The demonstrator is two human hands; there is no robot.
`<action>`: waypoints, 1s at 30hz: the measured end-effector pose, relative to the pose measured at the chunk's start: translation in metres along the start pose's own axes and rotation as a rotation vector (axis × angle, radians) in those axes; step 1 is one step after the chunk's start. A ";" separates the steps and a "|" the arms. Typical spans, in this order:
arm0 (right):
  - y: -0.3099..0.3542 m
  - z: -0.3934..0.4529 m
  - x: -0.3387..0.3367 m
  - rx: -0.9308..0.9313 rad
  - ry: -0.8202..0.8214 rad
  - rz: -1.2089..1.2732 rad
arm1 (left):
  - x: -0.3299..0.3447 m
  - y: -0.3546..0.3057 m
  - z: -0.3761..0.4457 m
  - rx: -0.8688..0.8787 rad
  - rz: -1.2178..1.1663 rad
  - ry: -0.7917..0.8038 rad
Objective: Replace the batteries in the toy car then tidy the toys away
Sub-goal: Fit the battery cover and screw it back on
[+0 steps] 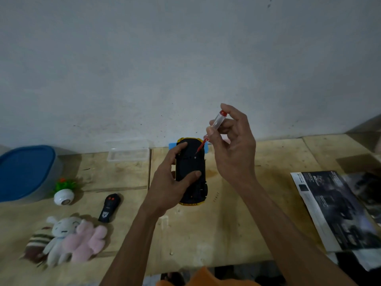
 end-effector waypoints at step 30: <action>-0.005 0.003 -0.010 -0.019 -0.034 -0.062 | 0.008 -0.003 -0.002 -0.025 -0.058 -0.024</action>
Point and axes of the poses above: each hand's wrist, its own z-axis towards the middle knuckle, its own x-axis out of the palm, y = z × x, the point moved 4 cm from there along z, towards the middle knuckle, and after that the axes turned 7 degrees about -z, right-handed, at the moved point
